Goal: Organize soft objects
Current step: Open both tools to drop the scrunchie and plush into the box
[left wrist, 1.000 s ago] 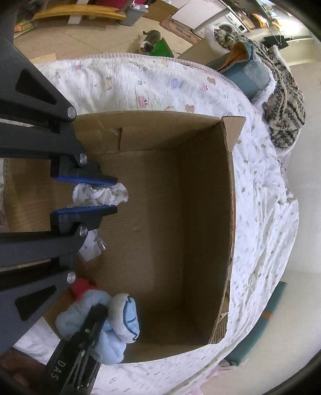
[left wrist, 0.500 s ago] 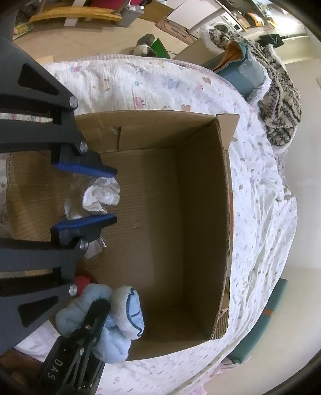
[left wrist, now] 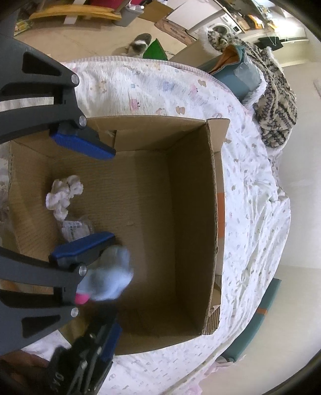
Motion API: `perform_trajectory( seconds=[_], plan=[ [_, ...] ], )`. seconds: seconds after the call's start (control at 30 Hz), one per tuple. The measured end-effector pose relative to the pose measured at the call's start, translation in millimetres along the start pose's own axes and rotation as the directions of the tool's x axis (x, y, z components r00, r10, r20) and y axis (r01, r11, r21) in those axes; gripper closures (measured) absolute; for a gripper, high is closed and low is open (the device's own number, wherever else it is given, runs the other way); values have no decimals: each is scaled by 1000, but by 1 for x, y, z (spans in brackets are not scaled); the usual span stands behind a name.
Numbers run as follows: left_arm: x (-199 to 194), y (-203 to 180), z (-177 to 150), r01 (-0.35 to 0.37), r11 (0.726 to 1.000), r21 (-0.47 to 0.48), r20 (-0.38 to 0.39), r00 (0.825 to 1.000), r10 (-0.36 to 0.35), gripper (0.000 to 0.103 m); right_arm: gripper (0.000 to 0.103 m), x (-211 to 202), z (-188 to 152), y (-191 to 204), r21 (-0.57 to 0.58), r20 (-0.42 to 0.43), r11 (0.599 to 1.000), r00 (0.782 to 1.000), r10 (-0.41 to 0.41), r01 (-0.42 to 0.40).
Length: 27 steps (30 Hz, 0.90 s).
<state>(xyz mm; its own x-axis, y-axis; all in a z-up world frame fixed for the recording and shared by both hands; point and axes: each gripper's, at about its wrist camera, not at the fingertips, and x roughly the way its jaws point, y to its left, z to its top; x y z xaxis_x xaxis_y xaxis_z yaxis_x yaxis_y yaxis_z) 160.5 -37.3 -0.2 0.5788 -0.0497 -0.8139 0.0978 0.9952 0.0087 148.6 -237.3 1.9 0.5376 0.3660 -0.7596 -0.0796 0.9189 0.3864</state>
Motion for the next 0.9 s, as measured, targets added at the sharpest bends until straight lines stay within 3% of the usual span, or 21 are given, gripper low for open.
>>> perform_trajectory(
  seconds=[0.1,0.33,0.5,0.9],
  plan=[
    [-1,1,0,-1,1000,-5,5,1000,1,45,21,-6,1,-1,2,41,1000,999,-20,19],
    [-1,1,0,-10,1000,-11,1,1000,10,45,21,-7,3,-4,20,28,1000,1000,-3,3],
    [-4,0,-2,-11,1000,-6,0,1000,11,39,21,-12,2,-5,21,32,1000,999,-5,4],
    [-36,19,-15,-8,999,-53,25,1000,10,38,21,-32,-13,-4,31,30,999,999,-18,17]
  ],
)
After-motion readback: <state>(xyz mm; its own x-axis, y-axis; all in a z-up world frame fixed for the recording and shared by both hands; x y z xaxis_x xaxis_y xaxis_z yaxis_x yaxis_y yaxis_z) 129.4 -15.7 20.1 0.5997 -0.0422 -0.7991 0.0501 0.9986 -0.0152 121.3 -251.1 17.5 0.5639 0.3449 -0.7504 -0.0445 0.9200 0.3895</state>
